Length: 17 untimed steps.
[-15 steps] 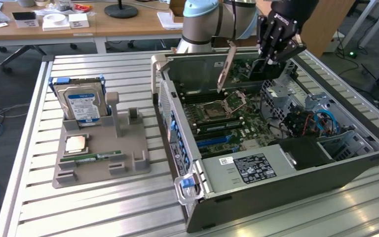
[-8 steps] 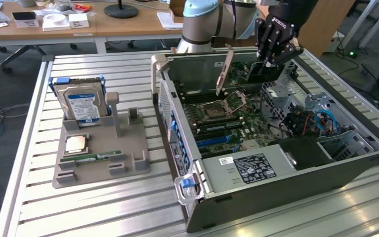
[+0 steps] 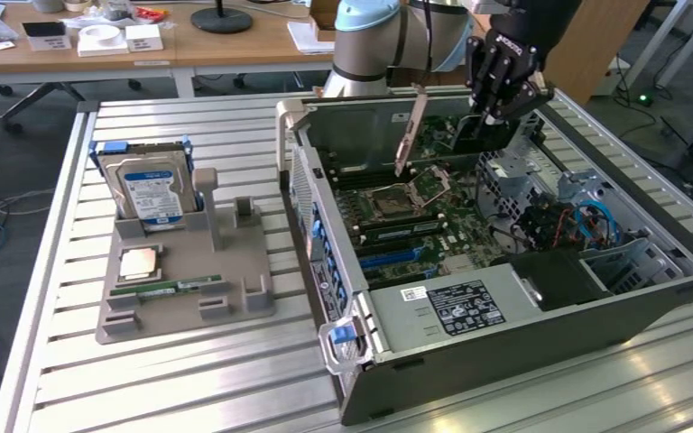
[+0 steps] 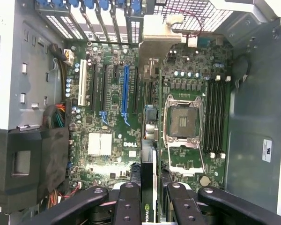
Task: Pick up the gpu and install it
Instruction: 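Insert the gpu into the slot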
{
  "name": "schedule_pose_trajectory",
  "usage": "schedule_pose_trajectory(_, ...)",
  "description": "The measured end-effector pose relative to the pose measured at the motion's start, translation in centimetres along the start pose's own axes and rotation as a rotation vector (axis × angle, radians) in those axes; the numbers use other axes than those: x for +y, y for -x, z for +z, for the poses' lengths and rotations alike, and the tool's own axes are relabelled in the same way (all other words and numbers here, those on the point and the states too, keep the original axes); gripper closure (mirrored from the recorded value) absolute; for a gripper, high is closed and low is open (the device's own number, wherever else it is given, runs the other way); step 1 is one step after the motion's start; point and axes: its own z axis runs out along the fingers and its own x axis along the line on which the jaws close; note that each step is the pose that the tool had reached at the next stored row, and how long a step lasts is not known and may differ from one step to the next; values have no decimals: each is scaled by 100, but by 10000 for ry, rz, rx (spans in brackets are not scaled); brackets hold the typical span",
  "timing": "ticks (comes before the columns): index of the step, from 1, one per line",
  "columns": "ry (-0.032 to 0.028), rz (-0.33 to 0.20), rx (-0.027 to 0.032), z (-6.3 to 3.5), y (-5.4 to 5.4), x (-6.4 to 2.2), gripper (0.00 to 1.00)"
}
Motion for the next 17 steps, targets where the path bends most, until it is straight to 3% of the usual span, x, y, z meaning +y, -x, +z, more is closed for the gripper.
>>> schedule_pose_trajectory(5, -120, -4, 6, 48, 0, -3, 74)
schedule_pose_trajectory(13, -137, -2, 5, 64, -60, 6, 74)
schedule_pose_trajectory(17, -196, -6, 9, 102, -72, 27, 74)
